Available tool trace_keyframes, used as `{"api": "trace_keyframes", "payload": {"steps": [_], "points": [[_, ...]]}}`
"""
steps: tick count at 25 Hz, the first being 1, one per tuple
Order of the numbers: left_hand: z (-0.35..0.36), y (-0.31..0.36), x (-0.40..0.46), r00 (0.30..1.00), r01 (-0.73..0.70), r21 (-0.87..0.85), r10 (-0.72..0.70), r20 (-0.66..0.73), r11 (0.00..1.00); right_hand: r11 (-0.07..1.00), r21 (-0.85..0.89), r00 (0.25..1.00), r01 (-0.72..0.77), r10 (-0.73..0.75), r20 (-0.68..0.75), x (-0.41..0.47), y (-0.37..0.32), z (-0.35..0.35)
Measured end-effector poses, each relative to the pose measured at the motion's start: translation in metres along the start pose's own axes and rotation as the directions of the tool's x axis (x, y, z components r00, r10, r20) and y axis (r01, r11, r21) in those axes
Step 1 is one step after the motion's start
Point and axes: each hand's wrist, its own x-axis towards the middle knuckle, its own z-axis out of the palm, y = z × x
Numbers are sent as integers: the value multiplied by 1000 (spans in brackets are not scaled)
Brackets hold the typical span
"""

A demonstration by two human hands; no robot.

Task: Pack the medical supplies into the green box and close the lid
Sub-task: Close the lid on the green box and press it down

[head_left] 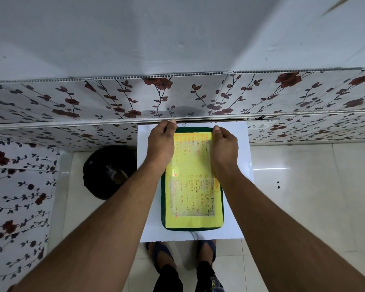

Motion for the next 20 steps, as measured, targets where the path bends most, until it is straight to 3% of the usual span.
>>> {"api": "trace_keyframes", "payload": {"steps": [6,9,12,15,20], "points": [[-6,0,-4,993,-100,69,104,-63,993,998,-37,992,44,-40,120,-8,-7,-16],[-24,-9,-24,989,-28,71,38,-145,997,997,-71,990,-7,17,143,-30,11,-37],[-26,-28,-73,998,55,142,-58,17,988,998,-59,975,-39,50,214,-60,32,-40],[-14,-40,-90,1000,-3,191,4,-4,982,999,42,987,-17,10,157,-68,34,-31],[-9,-48,-86,997,-59,245,71,-41,968,999,35,991,0,-5,133,-70,36,-32]]}}
